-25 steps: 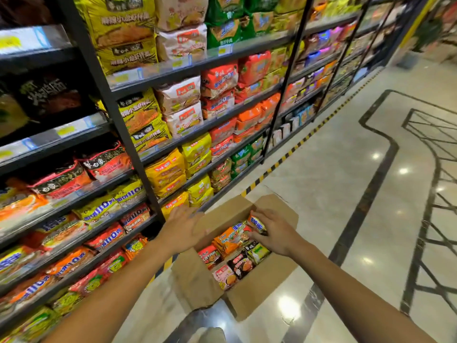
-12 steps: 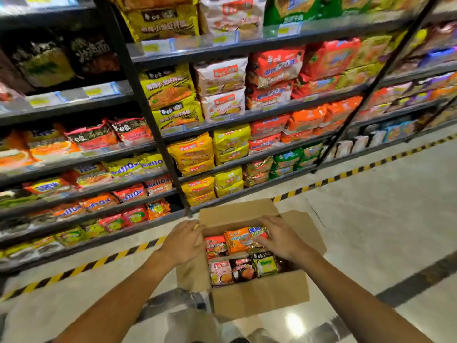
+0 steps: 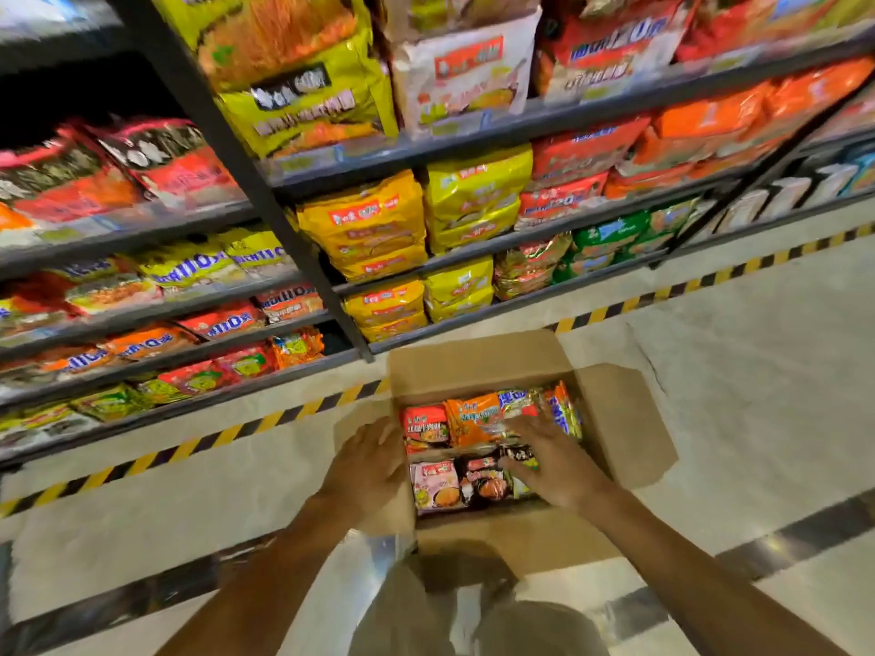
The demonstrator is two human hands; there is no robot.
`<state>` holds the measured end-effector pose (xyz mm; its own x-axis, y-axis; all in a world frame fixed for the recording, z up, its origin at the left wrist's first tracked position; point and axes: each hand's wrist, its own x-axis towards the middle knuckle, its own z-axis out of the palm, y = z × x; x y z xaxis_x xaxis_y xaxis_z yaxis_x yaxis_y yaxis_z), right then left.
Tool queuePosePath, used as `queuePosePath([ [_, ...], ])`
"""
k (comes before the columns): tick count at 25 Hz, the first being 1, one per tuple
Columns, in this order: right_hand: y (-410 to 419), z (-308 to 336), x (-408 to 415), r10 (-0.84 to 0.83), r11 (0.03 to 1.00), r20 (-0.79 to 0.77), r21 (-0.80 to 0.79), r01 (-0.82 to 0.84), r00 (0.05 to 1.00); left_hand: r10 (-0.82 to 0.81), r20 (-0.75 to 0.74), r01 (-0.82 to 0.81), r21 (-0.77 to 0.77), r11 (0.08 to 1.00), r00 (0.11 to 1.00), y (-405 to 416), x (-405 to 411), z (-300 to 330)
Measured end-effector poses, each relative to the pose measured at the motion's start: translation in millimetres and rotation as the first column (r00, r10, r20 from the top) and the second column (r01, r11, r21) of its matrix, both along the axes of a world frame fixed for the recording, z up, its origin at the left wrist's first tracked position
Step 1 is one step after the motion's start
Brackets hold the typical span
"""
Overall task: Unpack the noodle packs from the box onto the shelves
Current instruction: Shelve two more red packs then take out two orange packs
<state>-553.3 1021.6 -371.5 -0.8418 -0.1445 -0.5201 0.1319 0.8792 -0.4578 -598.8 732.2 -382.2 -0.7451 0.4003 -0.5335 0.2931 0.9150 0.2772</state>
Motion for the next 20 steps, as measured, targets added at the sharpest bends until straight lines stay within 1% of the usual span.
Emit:
queuePosePath([
  [2, 2, -51, -13, 0.007, 1.0, 0.01, 0.005, -0.007, 1.0, 0.016, 0.077, -0.017, 0.006, 1.0, 0.997, 6, -14, -51],
  [3, 2, -81, -19, 0.002, 1.0, 0.021, -0.003, -0.002, 1.0, 0.049, 0.109, -0.051, 0.015, 0.999, 0.993, 9, -19, -83],
  [7, 10, -217, -37, 0.011, 0.999, 0.064, -0.03, -0.009, 0.998, 0.103, 0.194, -0.112, 0.038, 0.993, 0.976, 32, -33, -233],
  [9, 16, -277, -37, 0.012, 0.998, 0.08, -0.054, -0.008, 0.997, 0.122, 0.221, -0.13, 0.021, 0.991, 0.968, 40, -30, -300],
  [11, 21, -341, -32, 0.016, 0.997, 0.141, -0.081, -0.004, 0.99, 0.179, 0.275, -0.179, -0.022, 0.984, 0.945, 50, -22, -369],
  [14, 23, -423, -21, 0.017, 0.996, 0.168, -0.092, -0.002, 0.986, 0.232, 0.365, -0.248, -0.001, 0.969, 0.902, 64, -9, -452],
  [15, 23, -443, -18, 0.031, 0.996, 0.169, -0.09, -0.016, 0.985, 0.254, 0.374, -0.279, 0.011, 0.96, 0.892, 69, -6, -474],
  [17, 24, -472, -13, 0.034, 0.994, 0.172, -0.111, -0.014, 0.985, 0.372, 0.4, -0.411, 0.011, 0.912, 0.837, 74, -4, -509],
  [18, 24, -488, -9, 0.036, 0.992, 0.169, -0.127, -0.014, 0.985, 0.455, 0.413, -0.497, -0.005, 0.868, 0.789, 77, -5, -524],
  [19, 24, -503, -6, 0.035, 0.991, 0.173, -0.135, -0.012, 0.984, 0.551, 0.432, -0.601, -0.028, 0.799, 0.714, 79, -6, -539],
  [20, 24, -516, -3, 0.032, 0.99, 0.183, -0.144, -0.006, 0.983, 0.655, 0.474, -0.72, -0.059, 0.691, 0.589, 82, -10, -551],
])
